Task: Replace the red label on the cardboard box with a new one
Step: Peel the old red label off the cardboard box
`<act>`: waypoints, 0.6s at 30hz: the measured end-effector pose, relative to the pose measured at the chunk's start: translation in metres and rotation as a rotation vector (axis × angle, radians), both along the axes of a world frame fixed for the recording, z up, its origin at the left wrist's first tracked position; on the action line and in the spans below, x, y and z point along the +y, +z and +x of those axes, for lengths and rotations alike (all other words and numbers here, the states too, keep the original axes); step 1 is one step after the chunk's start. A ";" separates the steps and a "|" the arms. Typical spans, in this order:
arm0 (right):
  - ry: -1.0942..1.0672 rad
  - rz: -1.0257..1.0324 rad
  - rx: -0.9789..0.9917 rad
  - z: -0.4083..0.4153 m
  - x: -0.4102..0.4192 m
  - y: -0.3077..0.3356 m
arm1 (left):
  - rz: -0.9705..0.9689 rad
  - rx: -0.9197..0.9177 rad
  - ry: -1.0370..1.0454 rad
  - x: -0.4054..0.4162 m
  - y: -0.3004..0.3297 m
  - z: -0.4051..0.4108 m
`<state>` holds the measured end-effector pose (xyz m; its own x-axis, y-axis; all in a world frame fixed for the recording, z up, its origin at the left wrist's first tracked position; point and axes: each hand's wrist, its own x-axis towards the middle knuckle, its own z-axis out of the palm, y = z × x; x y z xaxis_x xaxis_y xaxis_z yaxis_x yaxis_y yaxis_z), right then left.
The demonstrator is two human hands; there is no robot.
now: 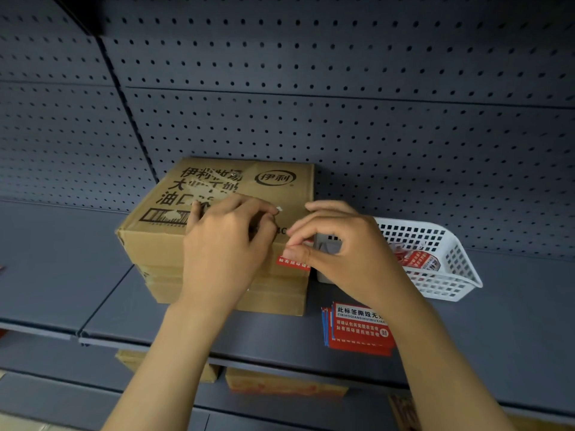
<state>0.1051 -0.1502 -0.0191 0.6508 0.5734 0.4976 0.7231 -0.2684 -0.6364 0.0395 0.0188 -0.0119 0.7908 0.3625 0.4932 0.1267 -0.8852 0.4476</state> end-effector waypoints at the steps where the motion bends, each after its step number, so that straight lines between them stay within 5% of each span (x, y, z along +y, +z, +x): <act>1: 0.020 0.013 0.005 0.000 -0.002 -0.001 | 0.004 -0.003 0.001 0.000 0.000 0.000; 12: 0.132 0.095 0.087 0.006 -0.035 -0.002 | 0.045 -0.015 -0.002 0.001 -0.002 -0.001; 18: 0.143 0.449 0.246 0.007 -0.061 0.020 | 0.044 -0.003 -0.010 0.000 0.001 -0.002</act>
<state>0.1121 -0.2110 0.0005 0.7103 0.4306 0.5569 0.5472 0.1600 -0.8216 0.0375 0.0188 -0.0105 0.7929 0.3324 0.5107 0.1167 -0.9055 0.4081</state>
